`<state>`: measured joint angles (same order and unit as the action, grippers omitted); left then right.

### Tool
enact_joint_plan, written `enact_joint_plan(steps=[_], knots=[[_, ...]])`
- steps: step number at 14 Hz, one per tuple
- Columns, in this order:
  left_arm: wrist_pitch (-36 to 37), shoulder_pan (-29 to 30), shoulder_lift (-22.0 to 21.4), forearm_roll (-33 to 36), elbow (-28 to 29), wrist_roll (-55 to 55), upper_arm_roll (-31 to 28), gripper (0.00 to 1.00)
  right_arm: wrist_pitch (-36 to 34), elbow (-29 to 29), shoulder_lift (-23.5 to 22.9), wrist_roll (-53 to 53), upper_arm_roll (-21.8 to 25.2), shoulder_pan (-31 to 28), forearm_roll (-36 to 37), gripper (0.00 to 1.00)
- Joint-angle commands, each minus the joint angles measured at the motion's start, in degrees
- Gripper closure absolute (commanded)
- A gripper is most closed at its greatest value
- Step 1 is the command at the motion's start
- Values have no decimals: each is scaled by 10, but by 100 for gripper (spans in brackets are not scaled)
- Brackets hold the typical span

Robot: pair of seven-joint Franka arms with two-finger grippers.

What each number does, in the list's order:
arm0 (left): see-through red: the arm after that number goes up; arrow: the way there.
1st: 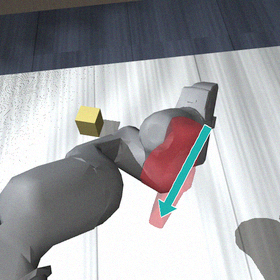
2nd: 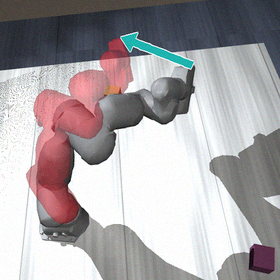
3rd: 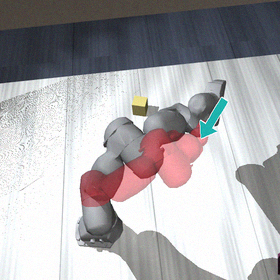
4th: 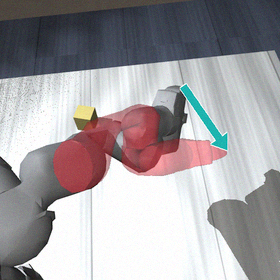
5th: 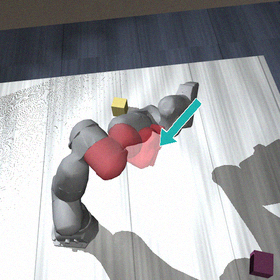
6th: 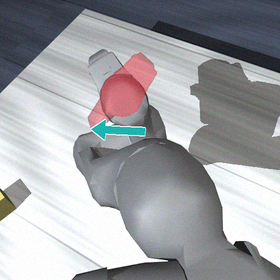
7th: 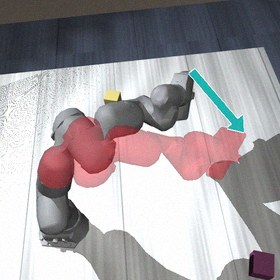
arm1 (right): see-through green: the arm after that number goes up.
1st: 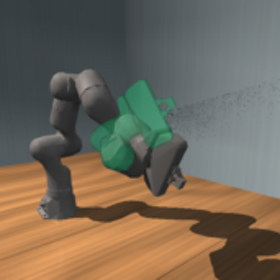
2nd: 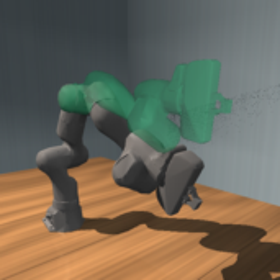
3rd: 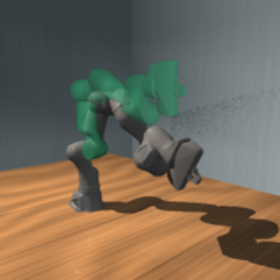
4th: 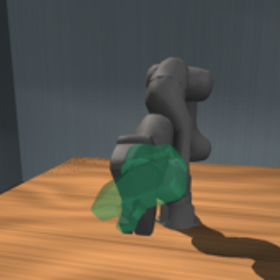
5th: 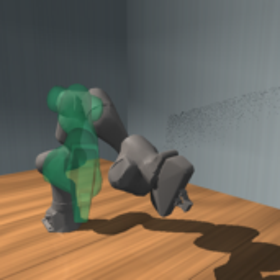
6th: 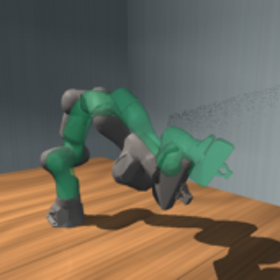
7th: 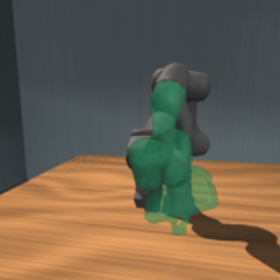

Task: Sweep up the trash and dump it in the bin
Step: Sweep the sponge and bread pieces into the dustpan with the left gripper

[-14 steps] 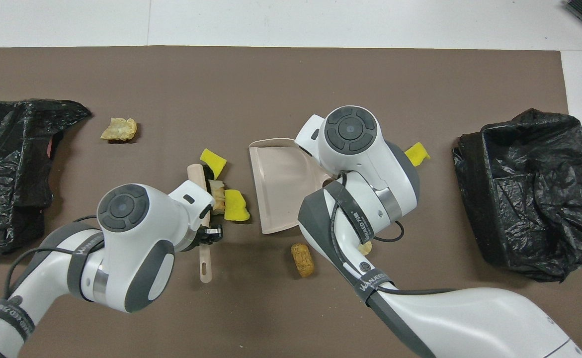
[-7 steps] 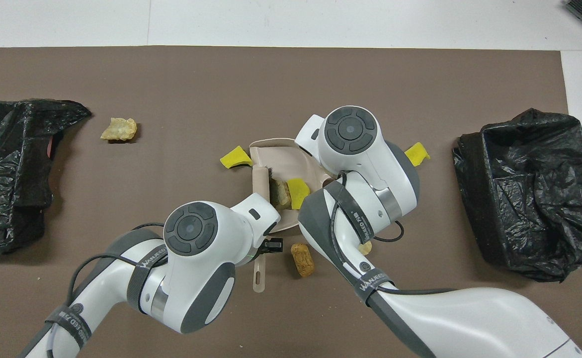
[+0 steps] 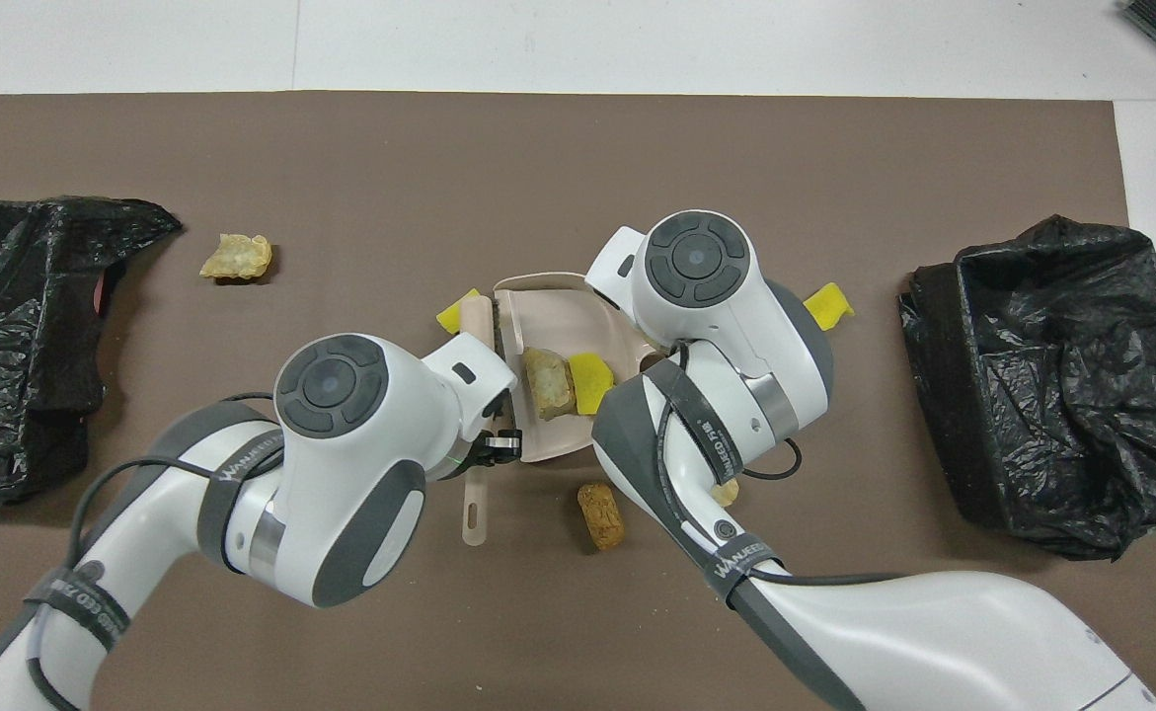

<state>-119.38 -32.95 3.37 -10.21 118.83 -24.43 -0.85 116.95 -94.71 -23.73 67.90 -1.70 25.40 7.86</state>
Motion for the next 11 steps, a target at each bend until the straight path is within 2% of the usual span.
enact_joint_plan(steps=[1, 5, 11], knots=[[47, 48, 11, 49, -32, -1, 3, 100, 14, -12, 7, -3, -2, -1, 8, 100], [67, 124, 32, 149, -57, 22, 3, 100, 14, -33, 14, -21, -2, -1, 8, 100], [47, 273, 50, 206, -69, 248, 2, 100, 14, -49, 18, -120, -2, -1, 8, 100]])
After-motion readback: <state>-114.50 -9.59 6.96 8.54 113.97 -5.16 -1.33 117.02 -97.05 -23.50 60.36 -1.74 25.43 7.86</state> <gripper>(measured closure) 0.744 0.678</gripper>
